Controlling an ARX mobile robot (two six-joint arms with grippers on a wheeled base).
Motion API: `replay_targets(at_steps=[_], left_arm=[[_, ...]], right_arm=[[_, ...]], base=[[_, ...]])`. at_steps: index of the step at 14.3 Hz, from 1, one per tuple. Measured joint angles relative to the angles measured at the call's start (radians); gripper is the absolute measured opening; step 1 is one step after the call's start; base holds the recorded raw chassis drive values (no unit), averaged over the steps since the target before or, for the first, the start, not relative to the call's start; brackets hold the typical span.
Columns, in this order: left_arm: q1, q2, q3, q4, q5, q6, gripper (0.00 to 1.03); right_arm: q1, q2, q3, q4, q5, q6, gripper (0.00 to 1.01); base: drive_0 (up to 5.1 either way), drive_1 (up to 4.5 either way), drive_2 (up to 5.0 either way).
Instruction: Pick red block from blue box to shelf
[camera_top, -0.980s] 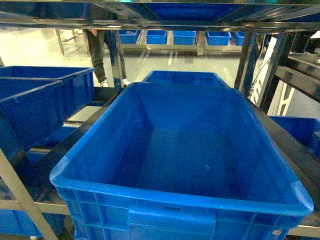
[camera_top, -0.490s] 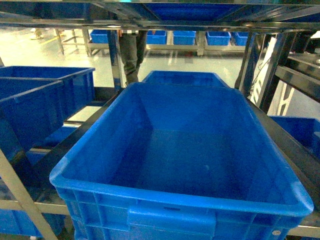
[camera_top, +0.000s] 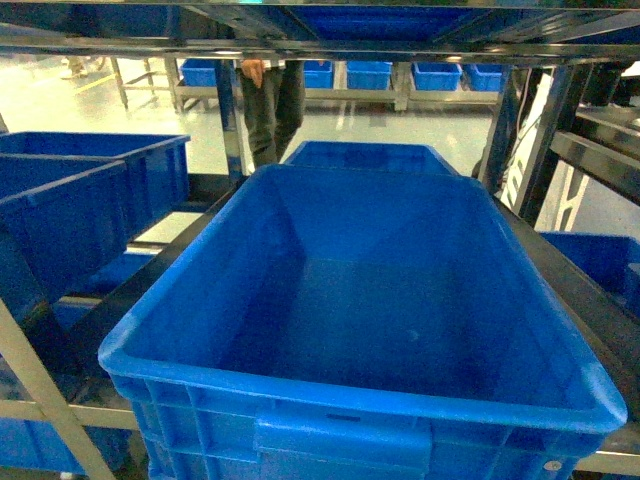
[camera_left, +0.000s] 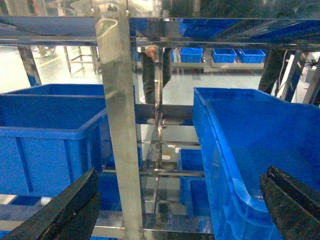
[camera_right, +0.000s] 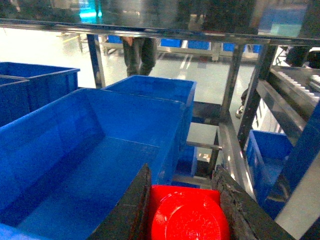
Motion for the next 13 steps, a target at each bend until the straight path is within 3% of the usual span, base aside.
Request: replay_targets(at_steps=[9,13], left_arm=[[0.000,0.000,0.000,0.000,0.000,0.000,0.98],[0.000,0.000,0.000,0.000,0.000,0.000,0.98]], right_arm=[[0.067,0.201,0.022,0.154,-0.030,0.021,0.29],[0.091,0.517,0.098,0.377,-0.074,0.019,0.29]], base=[[0.0,0.00,0.0],[0.0,0.00,0.0]])
